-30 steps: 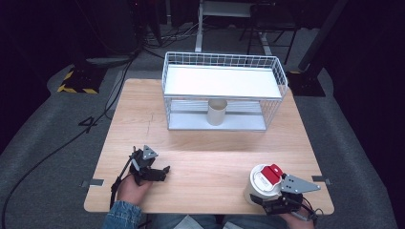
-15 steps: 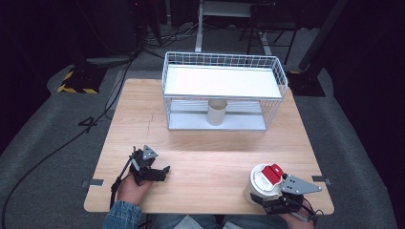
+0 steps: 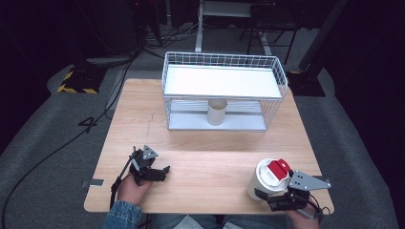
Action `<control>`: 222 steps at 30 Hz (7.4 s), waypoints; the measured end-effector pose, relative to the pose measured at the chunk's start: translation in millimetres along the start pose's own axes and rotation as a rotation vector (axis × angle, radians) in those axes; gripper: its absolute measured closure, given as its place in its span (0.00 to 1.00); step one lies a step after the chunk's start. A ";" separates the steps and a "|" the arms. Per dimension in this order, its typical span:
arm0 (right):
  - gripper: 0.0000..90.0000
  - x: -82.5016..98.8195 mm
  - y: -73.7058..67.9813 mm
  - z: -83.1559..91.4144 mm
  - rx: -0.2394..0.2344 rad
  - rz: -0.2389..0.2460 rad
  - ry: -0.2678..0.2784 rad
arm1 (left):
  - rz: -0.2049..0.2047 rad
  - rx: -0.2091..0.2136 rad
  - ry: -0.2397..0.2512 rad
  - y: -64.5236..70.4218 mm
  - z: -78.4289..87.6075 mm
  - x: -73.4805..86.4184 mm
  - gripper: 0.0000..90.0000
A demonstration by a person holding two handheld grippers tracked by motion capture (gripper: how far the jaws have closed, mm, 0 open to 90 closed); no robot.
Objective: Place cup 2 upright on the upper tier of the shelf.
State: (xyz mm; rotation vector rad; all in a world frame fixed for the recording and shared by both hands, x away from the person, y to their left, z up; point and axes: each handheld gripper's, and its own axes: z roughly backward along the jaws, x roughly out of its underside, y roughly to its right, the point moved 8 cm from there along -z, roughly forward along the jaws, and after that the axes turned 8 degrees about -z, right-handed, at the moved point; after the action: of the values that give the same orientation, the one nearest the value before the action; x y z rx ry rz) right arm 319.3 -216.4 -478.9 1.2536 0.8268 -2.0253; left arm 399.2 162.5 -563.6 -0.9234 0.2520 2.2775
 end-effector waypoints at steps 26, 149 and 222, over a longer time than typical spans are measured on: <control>0.14 -73.8 8.7 -2.8 -0.011 0.020 -0.004 | 0.014 -0.011 0.000 -0.7 -0.2 0.1 0.09; 0.13 -282.2 138.2 -168.8 0.207 -0.065 0.058 | 0.026 -0.020 -0.004 -3.0 -0.7 0.2 0.07; 0.02 -199.1 87.4 -18.6 0.095 0.043 0.029 | 0.022 -0.016 -0.004 -2.5 -1.0 -0.1 0.07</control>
State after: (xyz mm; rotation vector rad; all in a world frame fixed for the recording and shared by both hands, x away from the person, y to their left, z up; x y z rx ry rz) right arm 468.6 -222.1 -319.8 1.3442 0.7179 -2.0379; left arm 401.3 163.9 -564.1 -0.9290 0.2435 2.3048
